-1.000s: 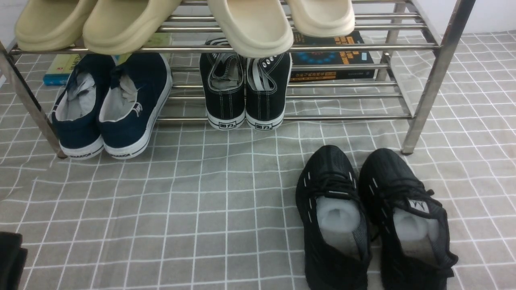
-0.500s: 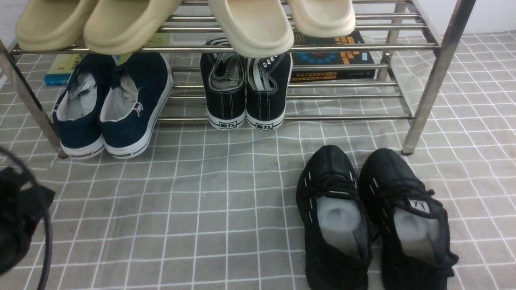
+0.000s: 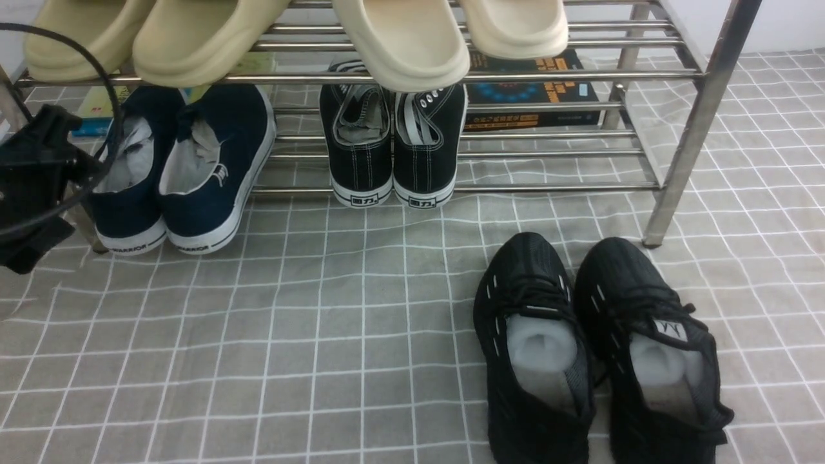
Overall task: Take the shoes off the shelf with your hand from the grey coffee tablecloth.
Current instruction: 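Grasp the leftmost shoe on the bottom shelf of the shoe rack with the left gripper, then set the held shoe down on the floor in front of the rack with the left gripper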
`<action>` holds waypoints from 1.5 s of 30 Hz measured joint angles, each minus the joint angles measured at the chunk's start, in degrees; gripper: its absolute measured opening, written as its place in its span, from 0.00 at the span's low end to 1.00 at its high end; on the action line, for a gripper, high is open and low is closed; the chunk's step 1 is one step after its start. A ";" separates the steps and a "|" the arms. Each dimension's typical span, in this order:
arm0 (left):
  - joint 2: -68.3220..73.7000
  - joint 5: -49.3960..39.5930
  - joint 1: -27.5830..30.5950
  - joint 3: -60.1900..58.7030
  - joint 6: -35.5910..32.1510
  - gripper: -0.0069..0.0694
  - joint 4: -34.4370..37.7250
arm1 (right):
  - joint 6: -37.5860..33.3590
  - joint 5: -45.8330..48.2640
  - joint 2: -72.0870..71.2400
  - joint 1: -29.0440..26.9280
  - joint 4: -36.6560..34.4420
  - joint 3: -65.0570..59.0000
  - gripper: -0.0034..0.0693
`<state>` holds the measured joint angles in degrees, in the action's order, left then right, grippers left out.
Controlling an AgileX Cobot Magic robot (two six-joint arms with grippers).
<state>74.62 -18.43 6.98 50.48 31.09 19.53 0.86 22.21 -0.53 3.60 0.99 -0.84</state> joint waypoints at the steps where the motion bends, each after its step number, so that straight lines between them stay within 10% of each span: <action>1: 1.02 -1.35 0.25 1.72 -0.12 0.82 -0.46 | 0.00 0.00 0.00 0.00 0.00 0.00 0.38; 25: 18.55 0.65 0.60 9.13 4.62 0.76 -1.25 | 0.00 0.00 -0.04 0.00 -0.05 0.00 0.38; 36: 20.66 -2.95 0.90 9.07 4.62 0.19 -2.56 | 0.00 0.00 -0.06 0.00 -0.05 0.00 0.38; 45: 15.36 -12.83 0.78 9.07 5.49 0.15 -9.35 | 0.00 0.00 -0.06 0.00 -0.05 0.00 0.38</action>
<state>89.98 -31.26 7.76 59.55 36.58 10.18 0.86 22.21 -0.59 3.60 0.94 -0.84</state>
